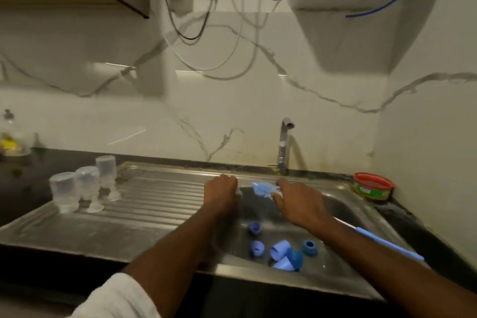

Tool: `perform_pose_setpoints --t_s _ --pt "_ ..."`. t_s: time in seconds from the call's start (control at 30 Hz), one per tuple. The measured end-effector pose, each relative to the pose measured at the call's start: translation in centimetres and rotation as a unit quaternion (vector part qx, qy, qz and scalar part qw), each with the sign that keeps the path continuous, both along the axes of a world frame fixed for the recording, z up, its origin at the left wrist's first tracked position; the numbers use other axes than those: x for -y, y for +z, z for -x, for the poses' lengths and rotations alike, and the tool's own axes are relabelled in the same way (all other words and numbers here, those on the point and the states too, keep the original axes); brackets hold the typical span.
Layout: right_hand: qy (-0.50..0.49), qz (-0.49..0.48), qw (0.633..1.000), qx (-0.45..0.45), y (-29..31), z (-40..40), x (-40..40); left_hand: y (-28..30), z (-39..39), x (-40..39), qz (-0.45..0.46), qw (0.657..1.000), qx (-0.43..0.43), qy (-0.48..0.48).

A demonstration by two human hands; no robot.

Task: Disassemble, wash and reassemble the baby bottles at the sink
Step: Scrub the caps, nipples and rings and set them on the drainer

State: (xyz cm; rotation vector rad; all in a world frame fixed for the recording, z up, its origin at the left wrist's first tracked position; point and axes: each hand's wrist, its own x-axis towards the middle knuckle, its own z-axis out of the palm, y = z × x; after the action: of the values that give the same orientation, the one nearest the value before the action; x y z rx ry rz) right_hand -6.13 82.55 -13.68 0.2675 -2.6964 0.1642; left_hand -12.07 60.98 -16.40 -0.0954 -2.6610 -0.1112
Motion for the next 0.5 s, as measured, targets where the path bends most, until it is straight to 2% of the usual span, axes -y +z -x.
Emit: perform_pose_setpoints --t_s 0.13,0.3,0.4,0.5 --pt "0.038 -0.012 0.999 -0.004 2.4 1.0 7.1 2.4 -1.4 7.7 0.003 0.999 0.013 0.045" --pt "0.104 0.086 0.991 0.02 1.5 1.6 18.1 3.9 -2.3 16.8 0.034 0.991 0.039 0.125" --pt "0.08 0.133 0.986 0.052 0.4 1.4 24.4 4.2 -2.0 21.9 0.073 0.986 0.033 0.149" --pt "0.062 0.138 0.987 0.056 -1.1 1.8 28.5 5.0 -1.2 25.5 0.097 0.979 0.025 0.18"
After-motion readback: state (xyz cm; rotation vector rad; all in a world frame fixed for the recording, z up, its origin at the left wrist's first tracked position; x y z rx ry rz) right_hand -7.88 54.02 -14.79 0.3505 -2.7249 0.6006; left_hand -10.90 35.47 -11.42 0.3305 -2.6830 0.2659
